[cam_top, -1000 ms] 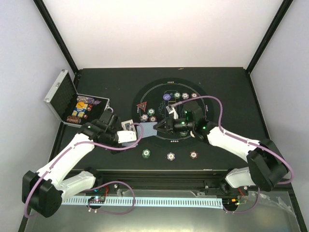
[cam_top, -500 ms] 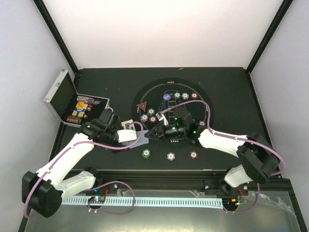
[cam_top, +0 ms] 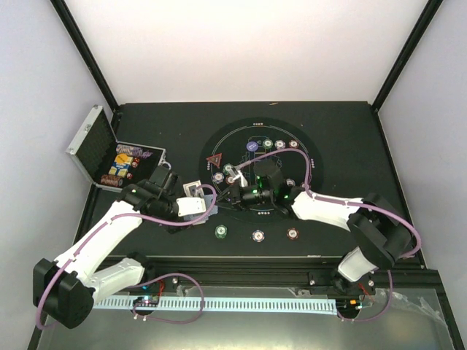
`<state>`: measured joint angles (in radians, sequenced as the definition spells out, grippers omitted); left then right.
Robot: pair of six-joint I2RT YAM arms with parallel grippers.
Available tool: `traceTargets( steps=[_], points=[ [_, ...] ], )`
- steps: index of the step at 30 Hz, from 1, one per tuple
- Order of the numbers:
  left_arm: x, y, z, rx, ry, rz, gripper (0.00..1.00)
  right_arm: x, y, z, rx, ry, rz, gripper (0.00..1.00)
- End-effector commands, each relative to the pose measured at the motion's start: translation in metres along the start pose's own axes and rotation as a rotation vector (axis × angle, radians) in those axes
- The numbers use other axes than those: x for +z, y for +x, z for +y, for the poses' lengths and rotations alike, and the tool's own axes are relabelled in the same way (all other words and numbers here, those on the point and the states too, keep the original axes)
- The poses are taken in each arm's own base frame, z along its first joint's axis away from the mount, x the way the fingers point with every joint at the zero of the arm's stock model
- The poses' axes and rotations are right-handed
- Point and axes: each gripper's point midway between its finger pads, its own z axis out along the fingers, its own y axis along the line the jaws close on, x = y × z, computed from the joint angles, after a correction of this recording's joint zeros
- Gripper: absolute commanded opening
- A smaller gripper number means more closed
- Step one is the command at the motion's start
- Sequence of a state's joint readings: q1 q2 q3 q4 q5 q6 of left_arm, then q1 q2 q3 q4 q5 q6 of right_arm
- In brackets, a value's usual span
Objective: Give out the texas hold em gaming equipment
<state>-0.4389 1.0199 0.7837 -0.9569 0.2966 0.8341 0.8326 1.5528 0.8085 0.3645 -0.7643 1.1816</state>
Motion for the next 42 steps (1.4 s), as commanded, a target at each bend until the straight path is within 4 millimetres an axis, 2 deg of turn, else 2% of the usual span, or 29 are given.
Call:
traceTargets(
  steps=[1,7,14,19,33,42],
  points=[
    [-0.017,-0.020,0.005,0.021,-0.028,-0.073,0.02,0.010,0.002,0.009,-0.027,-0.022,0.011,0.01],
    [-0.016,-0.019,0.005,0.017,-0.028,-0.073,0.02,0.013,0.007,0.003,-0.023,-0.009,0.024,0.01],
    [-0.017,-0.020,0.004,0.019,-0.024,-0.075,0.02,0.004,0.012,-0.006,-0.057,0.058,0.017,0.01],
    [-0.019,-0.023,-0.001,0.018,0.006,-0.088,0.02,-0.004,0.013,-0.004,-0.150,0.098,0.007,0.01],
    [-0.027,-0.032,-0.016,0.007,0.097,-0.122,0.02,-0.015,0.012,0.035,-0.357,-0.018,-0.037,0.01],
    [-0.027,-0.034,-0.017,0.002,0.111,-0.130,0.02,-0.021,0.020,0.039,-0.397,-0.042,-0.026,0.01]
  ],
)
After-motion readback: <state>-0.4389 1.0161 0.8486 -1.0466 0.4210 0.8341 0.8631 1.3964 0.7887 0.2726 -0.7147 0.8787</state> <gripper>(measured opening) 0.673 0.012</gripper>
